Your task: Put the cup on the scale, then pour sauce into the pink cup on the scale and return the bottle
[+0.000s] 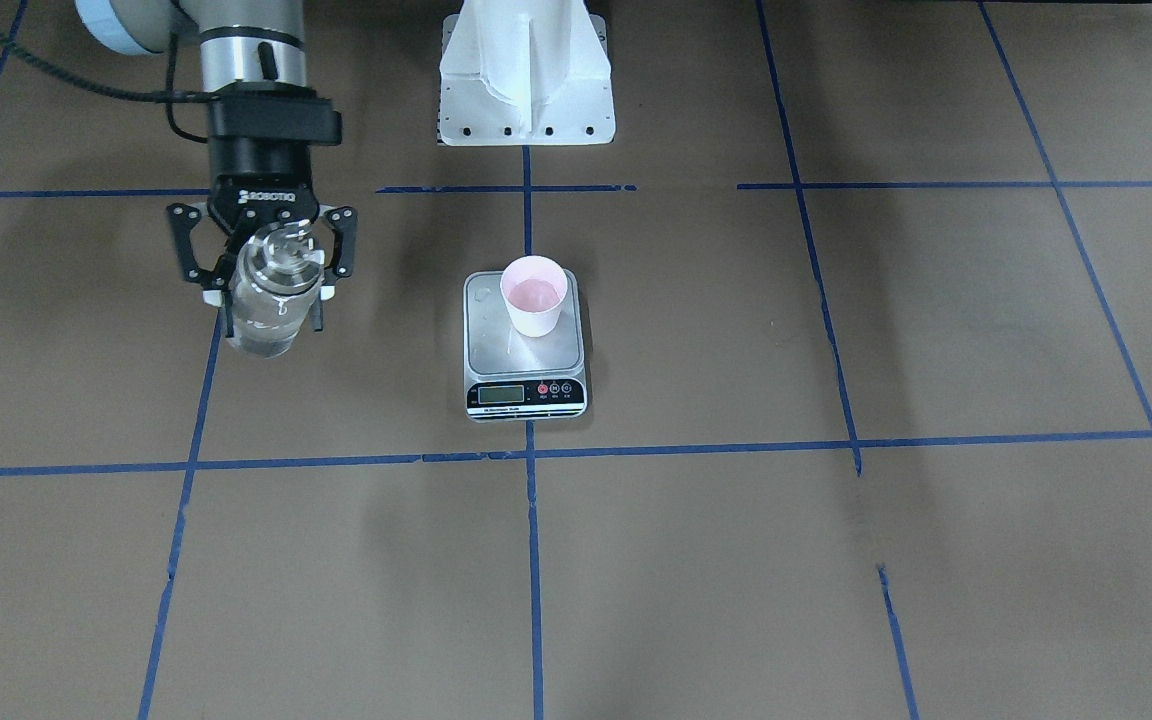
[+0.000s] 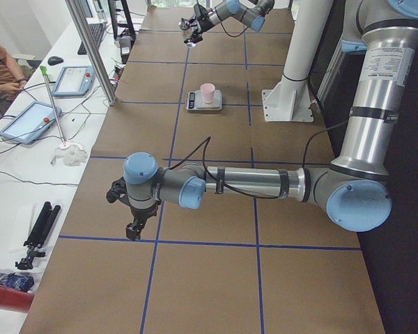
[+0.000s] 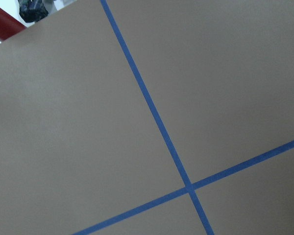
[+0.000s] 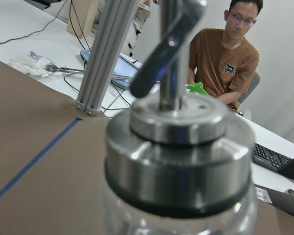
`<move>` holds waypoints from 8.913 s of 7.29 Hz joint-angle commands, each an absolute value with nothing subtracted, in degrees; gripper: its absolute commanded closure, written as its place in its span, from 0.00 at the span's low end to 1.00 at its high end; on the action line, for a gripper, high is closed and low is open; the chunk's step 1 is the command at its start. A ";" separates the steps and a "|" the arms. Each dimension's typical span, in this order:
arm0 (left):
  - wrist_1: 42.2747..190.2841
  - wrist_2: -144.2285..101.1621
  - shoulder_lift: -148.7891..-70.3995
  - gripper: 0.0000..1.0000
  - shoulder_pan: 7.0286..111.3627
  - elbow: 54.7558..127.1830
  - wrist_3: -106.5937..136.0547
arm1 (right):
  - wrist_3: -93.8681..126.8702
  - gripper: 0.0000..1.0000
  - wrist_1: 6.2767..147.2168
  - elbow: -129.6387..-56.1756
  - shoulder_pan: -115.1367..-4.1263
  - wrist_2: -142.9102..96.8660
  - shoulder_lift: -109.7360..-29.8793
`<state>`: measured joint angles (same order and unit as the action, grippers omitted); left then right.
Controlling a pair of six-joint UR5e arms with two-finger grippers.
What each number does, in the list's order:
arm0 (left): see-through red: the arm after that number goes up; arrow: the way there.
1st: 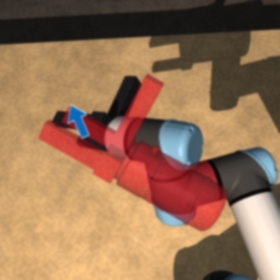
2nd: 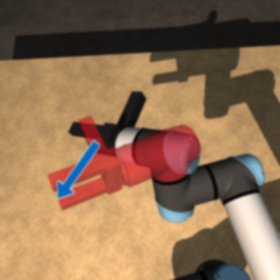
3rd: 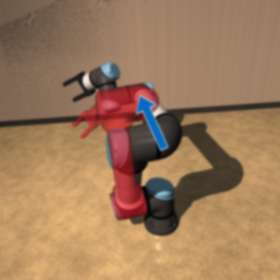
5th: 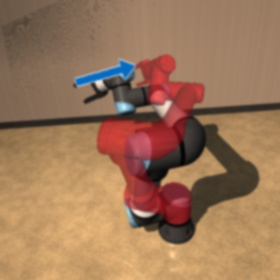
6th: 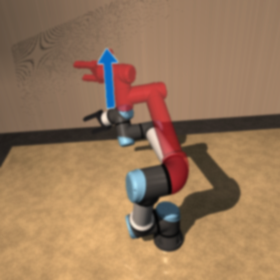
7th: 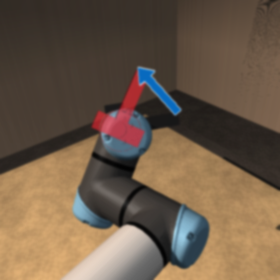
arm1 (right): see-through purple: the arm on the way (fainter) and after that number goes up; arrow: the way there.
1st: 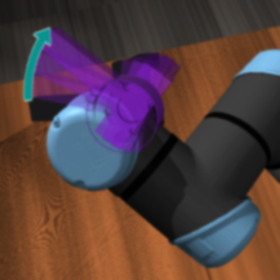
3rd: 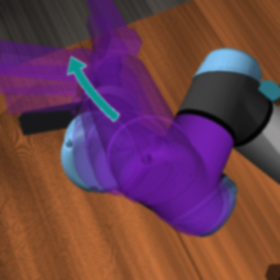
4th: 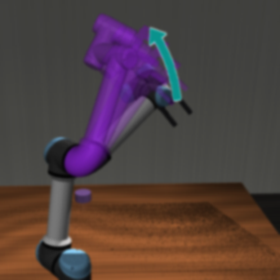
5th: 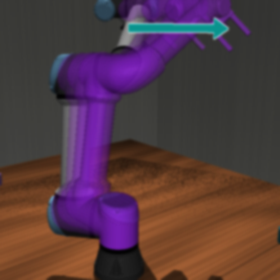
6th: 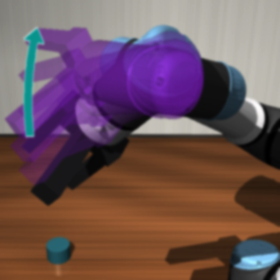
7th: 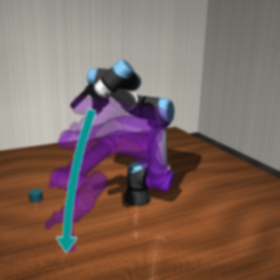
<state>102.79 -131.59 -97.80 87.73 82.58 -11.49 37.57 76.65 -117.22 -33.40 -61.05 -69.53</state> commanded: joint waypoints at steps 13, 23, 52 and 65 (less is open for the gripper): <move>102.74 -135.26 -96.59 0.00 87.80 84.29 -11.34 | 69.35 1.00 48.42 -105.92 -24.10 -46.43 -90.26; 102.83 -135.26 -96.50 0.00 87.71 84.29 -11.60 | 69.70 1.00 47.64 -101.16 -21.18 -44.38 -89.47; 103.10 -135.18 -97.56 0.00 87.71 84.29 -11.43 | 69.61 0.00 48.51 -111.41 -16.62 -50.78 -98.76; 103.10 -135.18 -97.12 0.00 87.80 85.60 -11.51 | 24.87 0.00 116.67 -124.69 -61.28 -112.61 -71.89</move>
<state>103.10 -135.21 -97.20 87.80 85.19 -11.48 35.06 121.36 -131.68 -52.06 -103.91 -72.19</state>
